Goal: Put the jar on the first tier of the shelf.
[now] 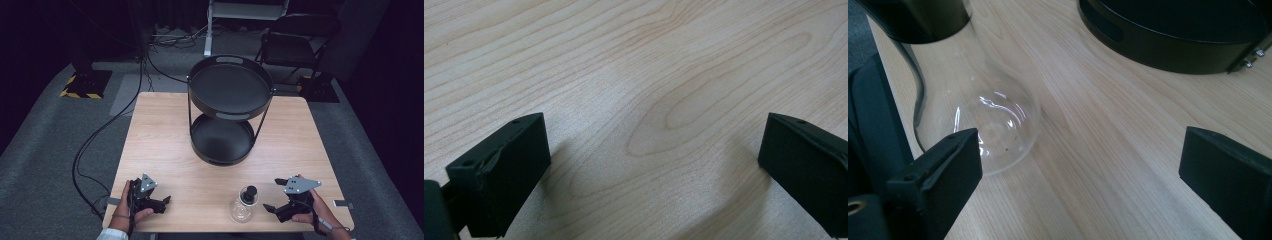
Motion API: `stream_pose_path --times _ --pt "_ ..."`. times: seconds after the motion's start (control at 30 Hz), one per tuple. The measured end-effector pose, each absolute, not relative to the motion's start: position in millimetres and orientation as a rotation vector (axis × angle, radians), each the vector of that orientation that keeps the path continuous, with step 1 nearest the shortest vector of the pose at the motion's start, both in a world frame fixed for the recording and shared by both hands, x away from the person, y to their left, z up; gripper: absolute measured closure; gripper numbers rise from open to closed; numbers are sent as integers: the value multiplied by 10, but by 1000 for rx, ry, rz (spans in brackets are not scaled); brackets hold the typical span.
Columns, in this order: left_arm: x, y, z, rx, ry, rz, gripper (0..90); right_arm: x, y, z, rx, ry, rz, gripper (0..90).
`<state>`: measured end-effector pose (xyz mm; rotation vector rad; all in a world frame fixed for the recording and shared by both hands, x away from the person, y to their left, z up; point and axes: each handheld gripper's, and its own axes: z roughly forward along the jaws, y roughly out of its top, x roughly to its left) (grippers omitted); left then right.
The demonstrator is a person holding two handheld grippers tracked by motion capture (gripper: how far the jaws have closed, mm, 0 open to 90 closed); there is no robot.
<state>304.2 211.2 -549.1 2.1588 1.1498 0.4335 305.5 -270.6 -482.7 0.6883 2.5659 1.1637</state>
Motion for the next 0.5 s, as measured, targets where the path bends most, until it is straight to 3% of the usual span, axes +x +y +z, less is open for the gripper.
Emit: stream_pose_path --times 0.5 --pt "3042 2113 -5491 2158 1150 433 0 3034 -2409 -4841 604 2612 1203 50"
